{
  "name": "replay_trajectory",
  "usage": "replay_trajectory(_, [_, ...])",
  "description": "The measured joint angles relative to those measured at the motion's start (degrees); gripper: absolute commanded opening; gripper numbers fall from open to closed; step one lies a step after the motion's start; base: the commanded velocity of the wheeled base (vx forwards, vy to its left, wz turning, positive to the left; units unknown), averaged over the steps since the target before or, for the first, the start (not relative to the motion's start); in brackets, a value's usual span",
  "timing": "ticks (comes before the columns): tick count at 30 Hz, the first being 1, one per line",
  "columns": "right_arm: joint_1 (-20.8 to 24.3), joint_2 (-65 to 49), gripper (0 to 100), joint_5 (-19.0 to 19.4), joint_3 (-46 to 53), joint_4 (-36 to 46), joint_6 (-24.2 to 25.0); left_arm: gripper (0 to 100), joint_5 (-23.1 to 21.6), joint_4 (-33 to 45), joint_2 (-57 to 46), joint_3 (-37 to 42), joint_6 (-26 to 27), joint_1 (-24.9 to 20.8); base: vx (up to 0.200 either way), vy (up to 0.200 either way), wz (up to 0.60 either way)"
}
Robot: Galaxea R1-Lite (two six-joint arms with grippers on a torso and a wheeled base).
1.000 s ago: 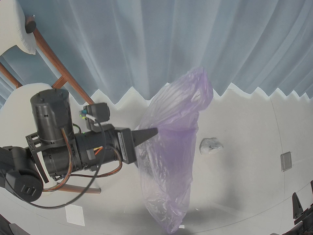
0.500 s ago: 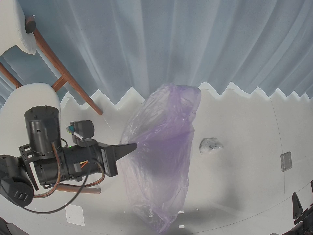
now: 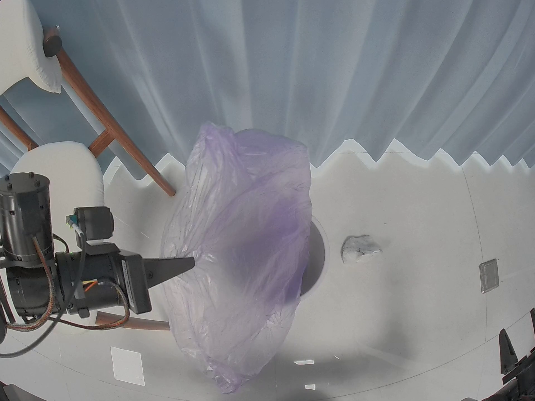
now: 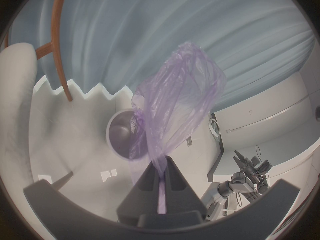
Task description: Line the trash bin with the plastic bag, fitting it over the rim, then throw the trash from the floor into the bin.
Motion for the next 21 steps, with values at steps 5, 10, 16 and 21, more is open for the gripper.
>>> replay_trajectory(5, [0.0, 0.0, 100, 0.0, 0.0, 0.4, -0.2, 0, 0.4, 2.5, -2.1, 1.5, 0.5, -0.3, 0.0, 0.0, 0.0])
replay_trajectory(10, [0.0, 0.0, 100, -0.3, 0.0, 0.4, -0.3, 0, 3.6, 2.5, -1.8, 0.8, 0.7, -0.4, 0.0, 0.0, 0.0])
replay_trajectory(16, [0.0, 0.0, 100, -0.3, 0.0, 0.2, -1.7, 0, 11.4, 0.8, 5.2, -6.3, -1.9, -0.4, 0.0, 0.0, 0.0])
replay_trajectory(21, [0.1, 0.2, 100, -0.1, -0.6, -2.1, -1.8, 0, 13.1, 0.2, 11.6, -14.2, -6.1, -1.0, 0.0, 0.0, 0.0])
